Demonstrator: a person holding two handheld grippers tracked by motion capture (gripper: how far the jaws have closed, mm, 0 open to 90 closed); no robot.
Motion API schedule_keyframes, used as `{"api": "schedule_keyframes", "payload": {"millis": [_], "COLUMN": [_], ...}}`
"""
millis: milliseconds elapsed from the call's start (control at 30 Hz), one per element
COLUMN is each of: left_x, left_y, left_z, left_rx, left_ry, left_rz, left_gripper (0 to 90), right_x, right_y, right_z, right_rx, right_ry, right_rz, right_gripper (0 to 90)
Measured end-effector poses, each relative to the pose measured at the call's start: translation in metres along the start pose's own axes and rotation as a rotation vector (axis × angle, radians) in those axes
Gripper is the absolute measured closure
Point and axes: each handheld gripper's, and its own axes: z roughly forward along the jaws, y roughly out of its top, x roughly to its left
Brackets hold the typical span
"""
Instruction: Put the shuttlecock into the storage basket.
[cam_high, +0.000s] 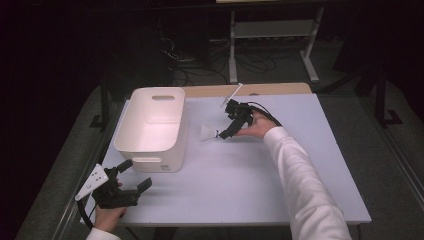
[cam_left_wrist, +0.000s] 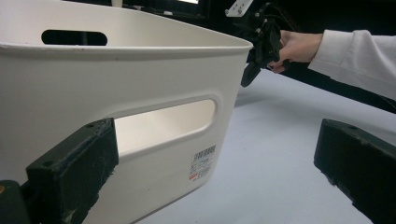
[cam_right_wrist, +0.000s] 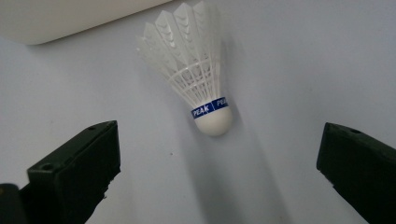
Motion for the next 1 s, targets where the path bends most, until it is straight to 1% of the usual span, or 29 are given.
{"api": "schedule_keyframes", "payload": {"millis": [100,133,200,267,300,433,500,533,567,633,667,767,900,1000], "left_x": [0.000,0.000,0.000,0.000,0.000,0.000,0.000,0.000,0.001,0.001,0.000,0.000,0.000,0.000], "left_y": [0.000,0.000,0.000,0.000,0.000,0.000,0.000,0.000,0.000,0.000,0.000,0.000,0.000,0.000], "left_z": [0.000,0.001,0.001,0.001,0.001,0.001,0.001,0.001,0.001,0.001,0.001,0.001,0.001,0.001], "left_rx": [0.001,0.000,-0.001,0.003,0.001,-0.005,-0.002,0.002,0.017,0.014,0.005,0.000,0.006,0.006], "left_ry": [-0.001,-0.001,-0.002,-0.003,-0.003,-0.003,-0.005,-0.006,-0.006,-0.007,-0.007,-0.008,-0.011,-0.011], "left_rz": [-0.002,-0.004,-0.004,-0.001,-0.003,-0.007,-0.009,-0.006,0.012,0.008,-0.004,-0.010,-0.005,-0.006], "left_gripper": [0.0,0.0,0.0,0.0,0.0,0.0,0.0,0.0,0.0,0.0,0.0,0.0,0.0,0.0], "right_x": [0.000,0.000,0.000,-0.002,-0.002,-0.004,-0.005,-0.005,-0.006,-0.006,-0.007,-0.008,-0.008,-0.004], "right_y": [0.000,0.000,0.000,-0.001,-0.002,-0.003,-0.003,-0.003,-0.003,-0.003,-0.003,-0.004,-0.005,-0.004], "right_z": [0.005,0.006,0.009,0.011,0.012,0.016,0.017,0.018,0.018,0.019,0.020,0.023,0.026,0.030], "right_rx": [0.012,0.020,0.033,0.039,0.042,0.036,0.029,0.026,0.023,0.019,0.017,0.020,0.029,0.033], "right_ry": [0.011,-0.006,-0.020,-0.025,-0.022,-0.029,-0.019,-0.017,-0.019,-0.026,-0.025,-0.007,0.036,0.047], "right_rz": [-0.004,-0.011,-0.018,-0.024,-0.020,-0.026,-0.026,-0.028,-0.033,-0.037,-0.037,-0.040,-0.041,-0.052], "right_gripper": [0.0,0.0,0.0,3.4,4.2,7.8,10.5,12.3,12.8,14.8,16.1,21.1,32.1,35.3]}}
